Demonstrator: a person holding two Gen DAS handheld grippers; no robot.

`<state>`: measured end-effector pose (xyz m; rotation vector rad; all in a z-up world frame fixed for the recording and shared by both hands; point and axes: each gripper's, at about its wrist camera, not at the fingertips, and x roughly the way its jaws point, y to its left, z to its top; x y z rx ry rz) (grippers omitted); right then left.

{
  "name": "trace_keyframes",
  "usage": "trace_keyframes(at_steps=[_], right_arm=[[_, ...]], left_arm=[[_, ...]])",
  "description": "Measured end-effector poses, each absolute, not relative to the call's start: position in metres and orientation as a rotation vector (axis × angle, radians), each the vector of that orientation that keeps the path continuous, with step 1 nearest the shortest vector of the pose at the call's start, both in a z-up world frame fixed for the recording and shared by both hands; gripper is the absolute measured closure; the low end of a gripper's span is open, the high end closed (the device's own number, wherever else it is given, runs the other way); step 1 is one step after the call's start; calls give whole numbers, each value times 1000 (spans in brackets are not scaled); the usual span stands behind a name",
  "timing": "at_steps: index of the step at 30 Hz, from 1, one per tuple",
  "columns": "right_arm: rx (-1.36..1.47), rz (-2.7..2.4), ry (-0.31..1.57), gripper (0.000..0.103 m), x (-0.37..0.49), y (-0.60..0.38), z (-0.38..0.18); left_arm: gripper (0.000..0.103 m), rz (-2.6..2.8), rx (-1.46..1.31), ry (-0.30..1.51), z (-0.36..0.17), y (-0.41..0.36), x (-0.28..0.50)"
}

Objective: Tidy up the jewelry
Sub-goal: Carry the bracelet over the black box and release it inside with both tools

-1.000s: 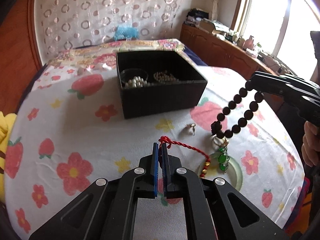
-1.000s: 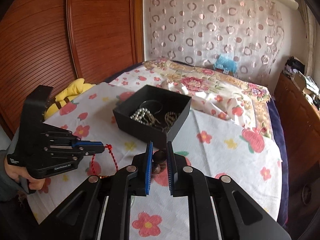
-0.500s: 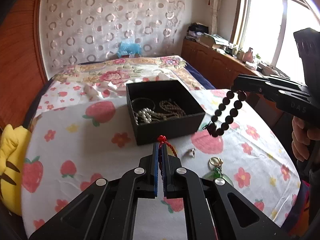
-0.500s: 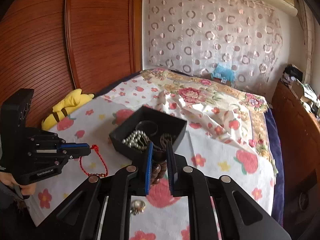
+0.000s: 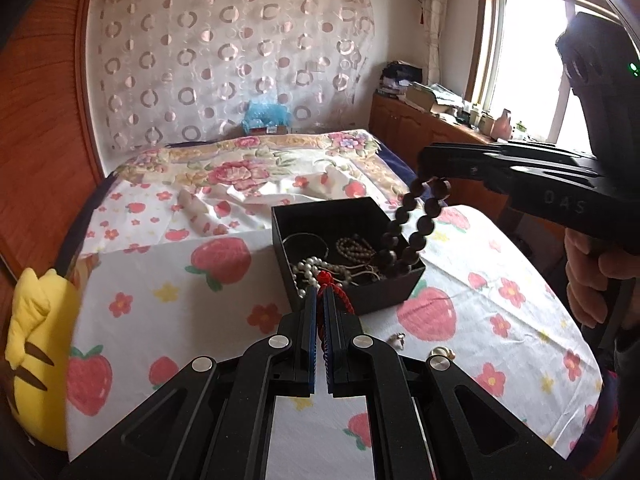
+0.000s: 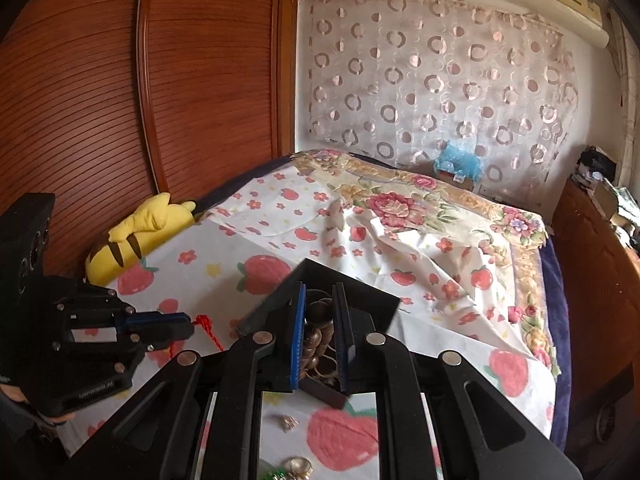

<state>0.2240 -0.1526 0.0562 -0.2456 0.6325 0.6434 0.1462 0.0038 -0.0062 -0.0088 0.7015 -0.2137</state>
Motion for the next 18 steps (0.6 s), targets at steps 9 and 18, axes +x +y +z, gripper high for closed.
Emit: trace_keyframes(at_steps=[9, 18], right_arm=[[-215, 669, 674, 88, 245, -130, 42], [-170, 645, 778, 82, 267, -146, 9]], left_arm=[[101, -195, 8, 686, 4, 10, 156], [101, -189, 17, 681, 10, 8, 171]])
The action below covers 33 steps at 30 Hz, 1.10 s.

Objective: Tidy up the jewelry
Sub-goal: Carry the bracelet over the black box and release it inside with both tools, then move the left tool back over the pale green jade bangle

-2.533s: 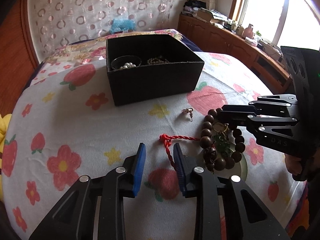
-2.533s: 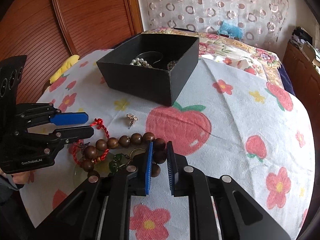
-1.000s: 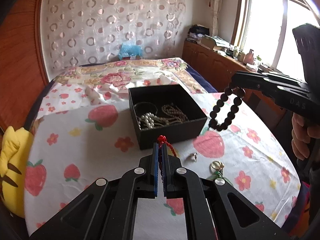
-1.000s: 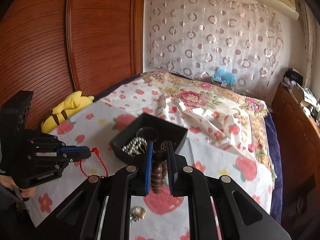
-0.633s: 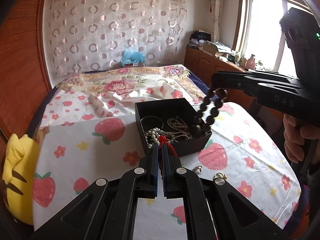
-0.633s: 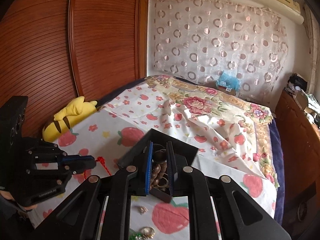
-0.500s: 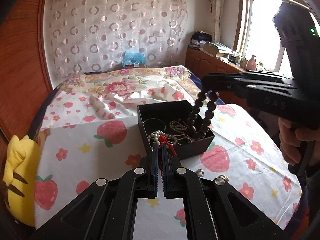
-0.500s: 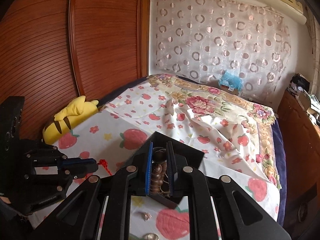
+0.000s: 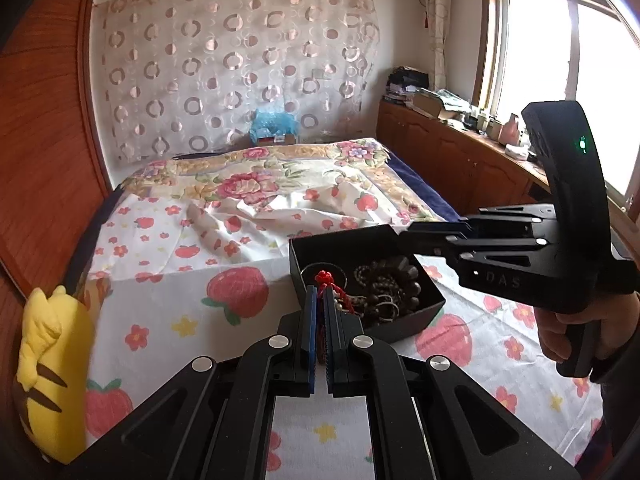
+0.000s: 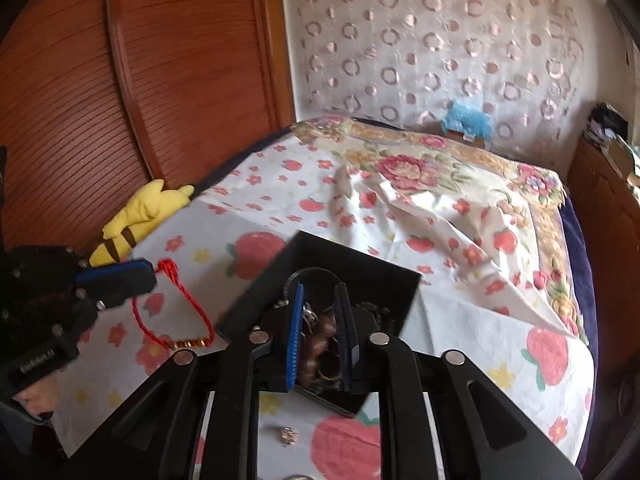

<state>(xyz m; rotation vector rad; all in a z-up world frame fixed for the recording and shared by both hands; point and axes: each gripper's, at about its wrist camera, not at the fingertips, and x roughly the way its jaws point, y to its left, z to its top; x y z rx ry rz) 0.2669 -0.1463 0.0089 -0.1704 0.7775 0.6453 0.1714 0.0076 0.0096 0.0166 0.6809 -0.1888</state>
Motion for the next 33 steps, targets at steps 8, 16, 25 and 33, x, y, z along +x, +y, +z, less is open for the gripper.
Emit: trace_keyframes(at_steps=[8, 16, 25, 33], right_arm=[[-154, 597, 775, 78, 266, -175, 2], [-156, 559, 780, 78, 259, -207, -6], [-154, 539, 784, 78, 251, -231, -13], [-167, 546, 776, 78, 241, -230, -12]], left_arm=[[101, -204, 38, 698, 7, -9, 200], [101, -224, 54, 723, -3, -32, 222], [101, -231, 82, 722, -2, -50, 234], [99, -205, 83, 721, 0, -49, 241]])
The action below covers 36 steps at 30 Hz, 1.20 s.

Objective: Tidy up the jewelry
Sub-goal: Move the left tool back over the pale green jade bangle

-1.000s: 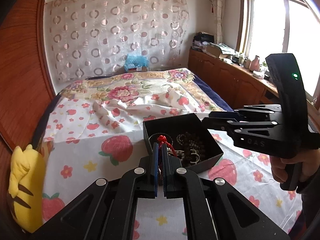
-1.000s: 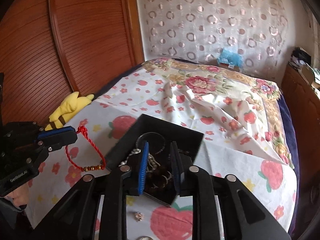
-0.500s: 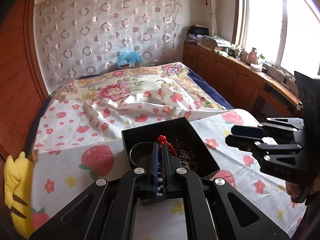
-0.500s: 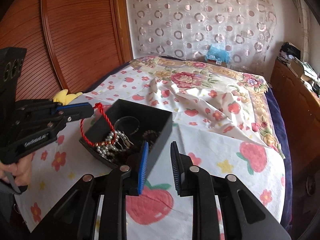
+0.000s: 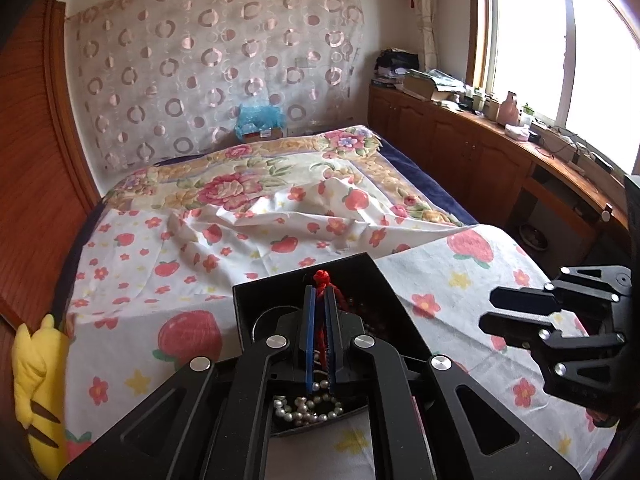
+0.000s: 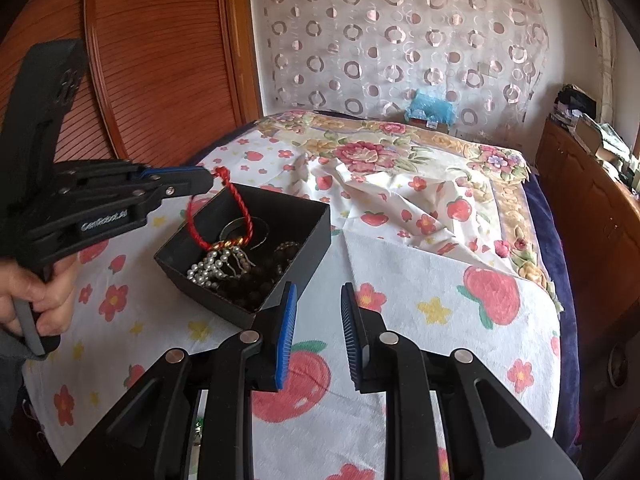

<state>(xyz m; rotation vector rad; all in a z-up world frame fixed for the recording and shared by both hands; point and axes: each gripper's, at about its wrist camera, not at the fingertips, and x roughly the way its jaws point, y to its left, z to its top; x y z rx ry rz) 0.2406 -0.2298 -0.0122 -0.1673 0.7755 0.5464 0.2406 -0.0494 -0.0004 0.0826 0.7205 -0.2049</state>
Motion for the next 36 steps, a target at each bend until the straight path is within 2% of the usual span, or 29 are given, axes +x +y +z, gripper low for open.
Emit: trace_keyframes(at_steps=[1, 3, 4, 10, 14, 33, 34, 36], right_arm=[[-171, 548, 774, 78, 238, -230, -12], [-177, 551, 770, 78, 235, -228, -12], [-178, 553, 769, 78, 233, -228, -12], [-170, 563, 765, 78, 218, -228, -17], [-157, 568, 765, 78, 205, -231, -23], [-128, 598, 781, 78, 142, -238, -41], [-128, 597, 781, 78, 140, -238, -42], [-127, 595, 781, 78, 140, -238, -42]], left_arm=[[97, -202, 79, 722, 0, -48, 240], [83, -202, 72, 721, 0, -46, 239], [72, -201, 72, 716, 1, -45, 236], [67, -209, 89, 701, 4, -44, 219], [59, -229, 98, 693, 4, -46, 197], [57, -353, 101, 857, -67, -60, 117], [58, -365, 103, 870, -71, -63, 115], [66, -380, 111, 894, -79, -68, 113]])
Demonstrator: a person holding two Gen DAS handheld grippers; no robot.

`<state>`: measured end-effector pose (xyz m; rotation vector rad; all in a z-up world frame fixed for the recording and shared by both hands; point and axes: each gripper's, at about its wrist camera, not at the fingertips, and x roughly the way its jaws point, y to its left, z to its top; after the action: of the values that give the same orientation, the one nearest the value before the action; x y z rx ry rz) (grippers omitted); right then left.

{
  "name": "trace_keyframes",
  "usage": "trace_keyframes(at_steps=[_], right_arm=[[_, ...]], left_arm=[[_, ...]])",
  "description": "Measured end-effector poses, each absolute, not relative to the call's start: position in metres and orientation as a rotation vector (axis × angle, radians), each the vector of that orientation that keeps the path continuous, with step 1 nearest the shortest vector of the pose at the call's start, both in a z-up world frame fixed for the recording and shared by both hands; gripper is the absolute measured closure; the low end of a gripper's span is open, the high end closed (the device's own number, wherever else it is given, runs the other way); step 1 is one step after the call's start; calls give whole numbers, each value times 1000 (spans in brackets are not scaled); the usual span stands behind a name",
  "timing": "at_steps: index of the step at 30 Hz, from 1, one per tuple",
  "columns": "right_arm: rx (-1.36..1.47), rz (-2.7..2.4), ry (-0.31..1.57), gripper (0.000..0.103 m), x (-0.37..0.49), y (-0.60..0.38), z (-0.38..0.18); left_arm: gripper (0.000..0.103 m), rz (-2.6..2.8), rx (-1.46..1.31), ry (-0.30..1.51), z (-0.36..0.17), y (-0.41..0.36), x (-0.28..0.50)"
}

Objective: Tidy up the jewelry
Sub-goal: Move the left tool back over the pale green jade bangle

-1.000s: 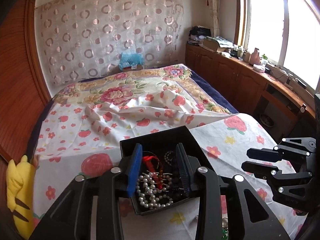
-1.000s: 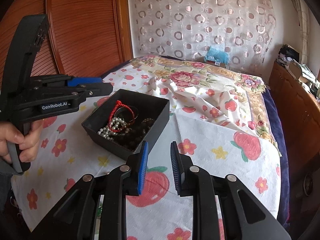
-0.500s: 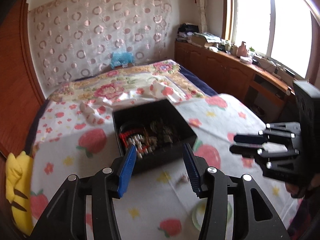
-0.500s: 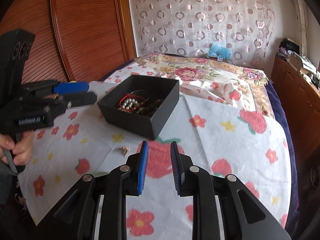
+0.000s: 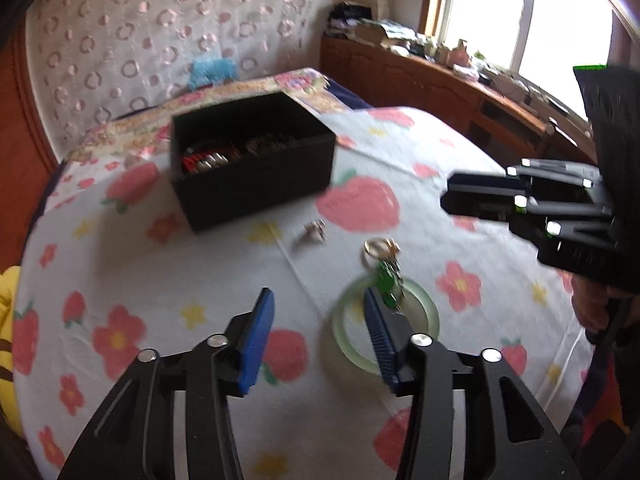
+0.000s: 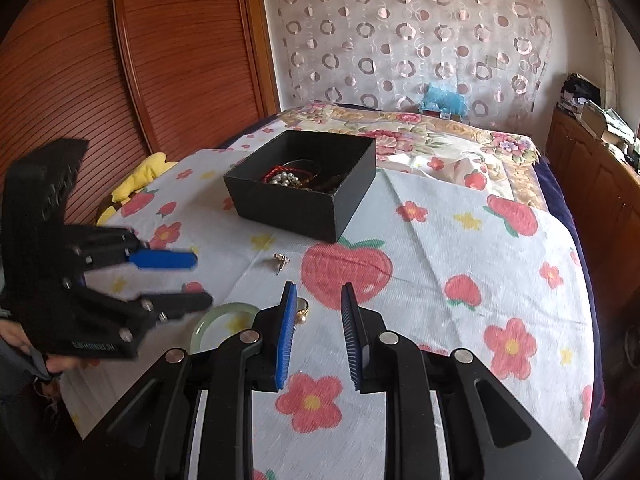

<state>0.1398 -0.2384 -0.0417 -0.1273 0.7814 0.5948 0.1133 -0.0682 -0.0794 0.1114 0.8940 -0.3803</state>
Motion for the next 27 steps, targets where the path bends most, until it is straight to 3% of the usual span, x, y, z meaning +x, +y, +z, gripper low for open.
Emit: trace_keyframes(at_steps=[4, 11, 27], right_arm=[[-123, 593, 787, 78, 136, -240, -43], [-114, 587, 786, 78, 137, -245, -42], [-96, 574, 798, 78, 139, -252, -43]], left_arm=[[82, -385, 129, 919, -88, -78, 115], [96, -382, 186, 924, -96, -91, 118], [97, -382, 100, 799, -43, -71, 96]])
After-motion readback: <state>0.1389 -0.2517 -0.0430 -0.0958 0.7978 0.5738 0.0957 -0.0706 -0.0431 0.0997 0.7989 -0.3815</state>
